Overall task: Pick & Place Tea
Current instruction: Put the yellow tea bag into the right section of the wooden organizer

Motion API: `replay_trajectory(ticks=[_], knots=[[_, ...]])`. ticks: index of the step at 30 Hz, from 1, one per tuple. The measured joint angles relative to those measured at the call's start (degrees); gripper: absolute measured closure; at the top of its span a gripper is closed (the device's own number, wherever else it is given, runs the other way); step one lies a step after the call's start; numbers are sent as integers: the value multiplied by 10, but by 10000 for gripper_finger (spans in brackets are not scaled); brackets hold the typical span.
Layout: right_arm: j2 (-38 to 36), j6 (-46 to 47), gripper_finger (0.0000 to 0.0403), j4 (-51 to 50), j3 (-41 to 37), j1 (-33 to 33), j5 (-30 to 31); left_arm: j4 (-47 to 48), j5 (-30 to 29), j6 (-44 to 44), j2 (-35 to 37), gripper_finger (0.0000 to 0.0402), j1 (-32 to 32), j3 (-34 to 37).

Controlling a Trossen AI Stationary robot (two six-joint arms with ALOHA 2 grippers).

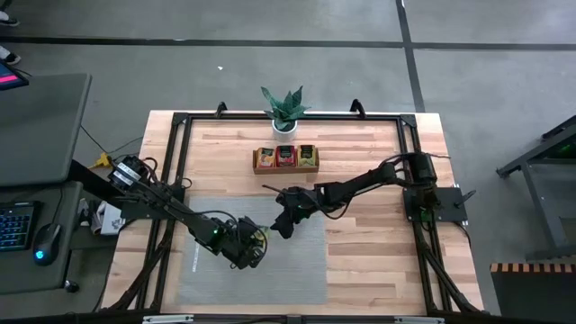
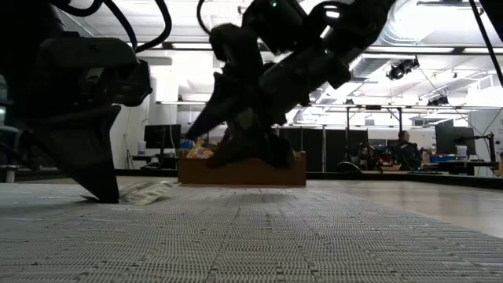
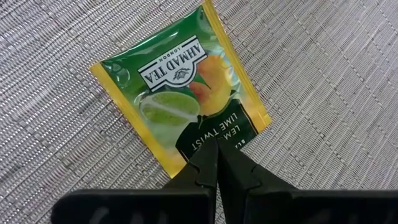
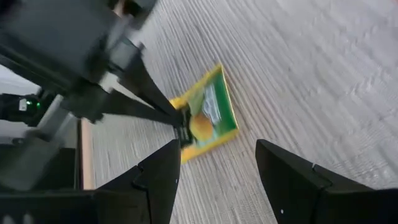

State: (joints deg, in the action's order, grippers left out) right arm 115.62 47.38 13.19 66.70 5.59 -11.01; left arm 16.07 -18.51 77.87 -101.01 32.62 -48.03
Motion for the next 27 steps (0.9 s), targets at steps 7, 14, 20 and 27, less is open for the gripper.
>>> replay_trajectory(ticks=[7, 14, 20, 27], knots=[[28, 34, 198, 23, 0, 0, -22, -1, 3, 0, 0, 401, 0, 1], [32, 34, 198, 29, 0, -3, -41, -3, 4, 0, 0, 401, 0, 2], [42, 36, 189, 43, 0, -4, -43, -9, 4, 0, 0, 401, 0, 3], [42, 34, 134, 47, 0, -7, -24, -22, 7, 2, -2, 401, 0, 3]])
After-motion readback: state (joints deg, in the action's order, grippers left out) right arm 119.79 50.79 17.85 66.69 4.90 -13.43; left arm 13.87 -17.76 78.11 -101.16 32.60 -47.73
